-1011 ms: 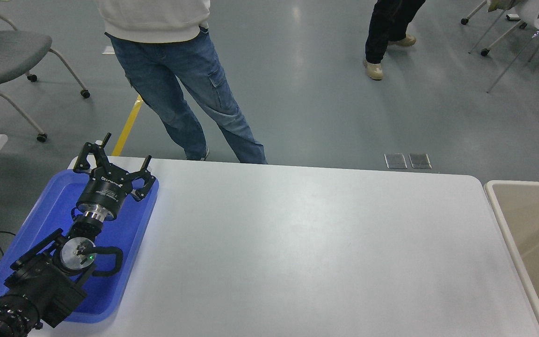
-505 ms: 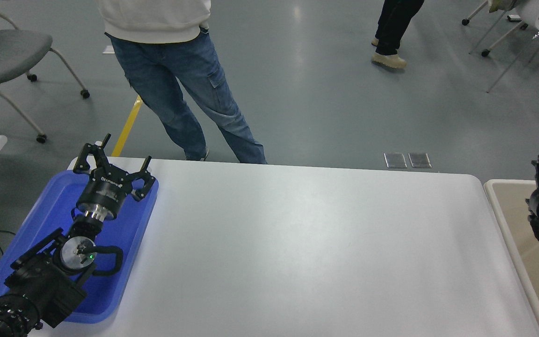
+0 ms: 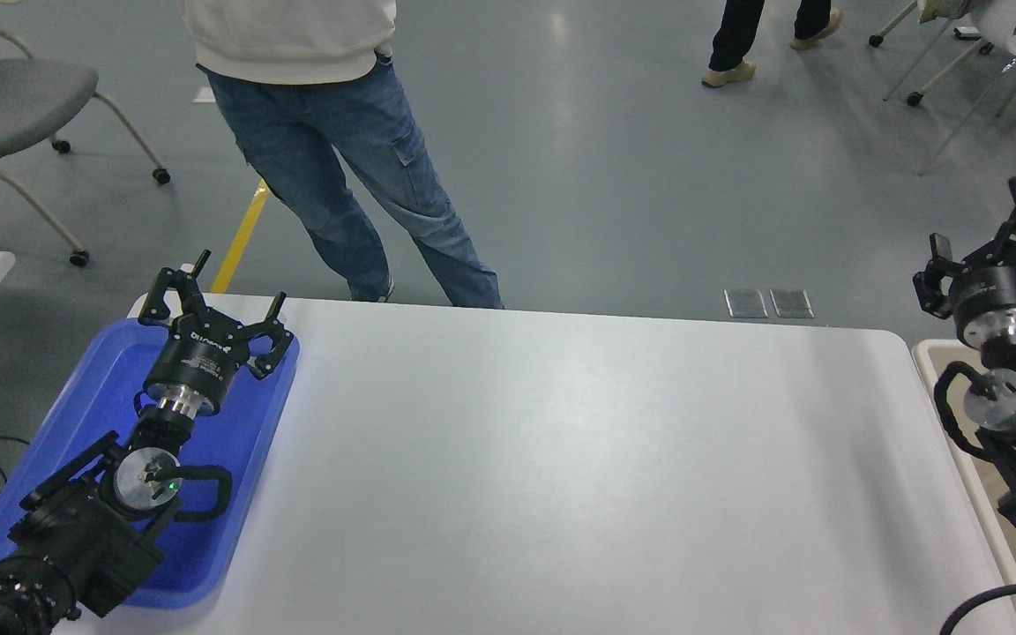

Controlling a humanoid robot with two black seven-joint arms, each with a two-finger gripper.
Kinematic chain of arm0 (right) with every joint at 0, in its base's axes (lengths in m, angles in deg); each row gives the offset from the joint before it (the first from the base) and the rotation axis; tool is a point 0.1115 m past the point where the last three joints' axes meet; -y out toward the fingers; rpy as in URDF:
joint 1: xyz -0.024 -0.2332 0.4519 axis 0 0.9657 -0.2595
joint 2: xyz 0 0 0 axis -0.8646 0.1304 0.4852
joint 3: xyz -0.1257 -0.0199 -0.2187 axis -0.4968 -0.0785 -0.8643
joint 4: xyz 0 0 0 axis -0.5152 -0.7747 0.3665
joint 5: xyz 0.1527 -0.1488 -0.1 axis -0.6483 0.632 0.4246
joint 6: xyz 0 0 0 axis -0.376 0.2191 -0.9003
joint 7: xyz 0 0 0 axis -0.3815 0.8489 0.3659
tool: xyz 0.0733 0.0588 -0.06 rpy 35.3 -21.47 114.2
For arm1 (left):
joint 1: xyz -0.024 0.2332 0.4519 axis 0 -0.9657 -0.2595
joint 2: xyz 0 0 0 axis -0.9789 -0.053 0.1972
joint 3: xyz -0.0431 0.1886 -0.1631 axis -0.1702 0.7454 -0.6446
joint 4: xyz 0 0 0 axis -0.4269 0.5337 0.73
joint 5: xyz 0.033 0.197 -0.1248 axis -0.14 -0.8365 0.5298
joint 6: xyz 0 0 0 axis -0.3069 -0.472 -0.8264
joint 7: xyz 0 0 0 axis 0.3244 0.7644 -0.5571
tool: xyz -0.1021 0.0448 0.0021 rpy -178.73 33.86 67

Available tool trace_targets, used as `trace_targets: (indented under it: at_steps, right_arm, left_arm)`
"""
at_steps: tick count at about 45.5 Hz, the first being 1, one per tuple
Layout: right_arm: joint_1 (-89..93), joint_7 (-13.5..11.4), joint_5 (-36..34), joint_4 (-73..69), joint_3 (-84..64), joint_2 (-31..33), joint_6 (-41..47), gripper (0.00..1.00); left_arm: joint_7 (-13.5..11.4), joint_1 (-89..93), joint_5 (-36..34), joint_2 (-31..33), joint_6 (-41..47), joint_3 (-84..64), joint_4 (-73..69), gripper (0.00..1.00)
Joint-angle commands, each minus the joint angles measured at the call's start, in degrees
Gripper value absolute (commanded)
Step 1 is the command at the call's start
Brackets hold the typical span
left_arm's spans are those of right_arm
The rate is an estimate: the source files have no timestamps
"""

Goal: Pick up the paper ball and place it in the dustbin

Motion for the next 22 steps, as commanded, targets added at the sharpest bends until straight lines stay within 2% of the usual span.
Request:
trace_targets:
  at_steps: [1,22]
  right_arm:
    - [4.3,2.3,1.6,-2.2,4.7,-4.9,6.9,1.00]
    - [5.0,2.3,1.9,0.0,-0.1,-6.1,6.6,1.00]
  left_arm:
    - [0.0,0.0,0.0,0.0,0.0,0.0,0.0,1.00]
    - [0.0,0.0,0.0,0.0,0.0,0.0,0.0,1.00]
